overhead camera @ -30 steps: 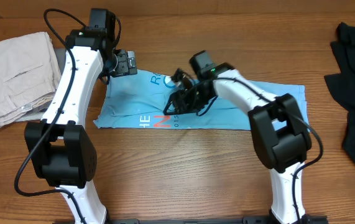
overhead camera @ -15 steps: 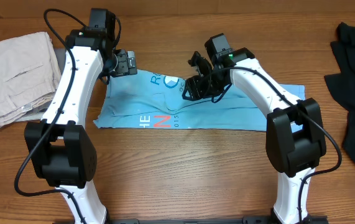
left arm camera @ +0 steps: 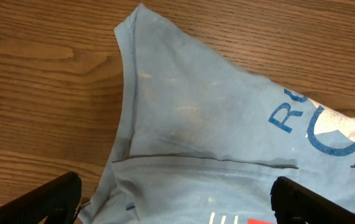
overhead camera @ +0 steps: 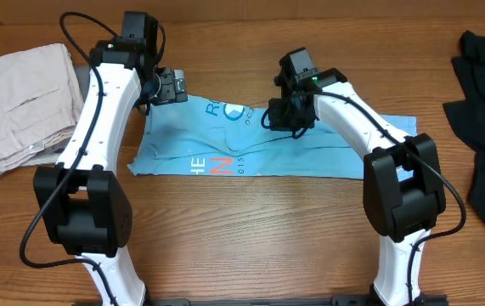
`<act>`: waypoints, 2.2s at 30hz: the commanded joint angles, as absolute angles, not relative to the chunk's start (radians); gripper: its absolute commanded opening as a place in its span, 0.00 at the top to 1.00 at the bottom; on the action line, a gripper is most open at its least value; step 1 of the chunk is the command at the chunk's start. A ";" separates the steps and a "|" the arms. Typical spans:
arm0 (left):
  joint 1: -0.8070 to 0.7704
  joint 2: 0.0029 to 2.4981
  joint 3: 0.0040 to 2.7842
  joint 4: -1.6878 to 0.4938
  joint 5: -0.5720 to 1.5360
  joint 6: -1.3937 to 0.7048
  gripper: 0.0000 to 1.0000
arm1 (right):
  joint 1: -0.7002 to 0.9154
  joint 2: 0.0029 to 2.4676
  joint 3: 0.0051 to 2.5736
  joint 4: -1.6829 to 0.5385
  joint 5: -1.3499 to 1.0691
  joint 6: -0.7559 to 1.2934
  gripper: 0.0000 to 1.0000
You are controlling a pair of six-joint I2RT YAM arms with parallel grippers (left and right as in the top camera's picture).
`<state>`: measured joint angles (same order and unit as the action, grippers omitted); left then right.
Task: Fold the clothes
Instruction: 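Lift the right gripper and move it rightward along the strip, then lower the right gripper onto the strip's right end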
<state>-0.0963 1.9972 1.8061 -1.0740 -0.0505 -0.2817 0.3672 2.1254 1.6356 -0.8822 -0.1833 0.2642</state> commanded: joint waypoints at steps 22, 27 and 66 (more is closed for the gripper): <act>-0.091 1.989 1.815 -1.072 -0.067 -0.277 0.00 | 0.369 2.104 1.542 -0.933 -0.046 0.375 0.96; -0.091 1.989 1.815 -1.072 -0.067 -0.277 0.00 | 0.369 2.104 1.542 -1.051 -0.046 0.375 0.96; -0.091 1.989 1.815 -1.072 -0.067 -0.277 0.00 | 0.110 2.024 1.487 -0.978 0.104 0.376 0.96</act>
<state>-0.0963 1.9972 1.8061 -1.0737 -0.0544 -0.2817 0.1131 2.0418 1.5230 -0.9958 0.0929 0.3664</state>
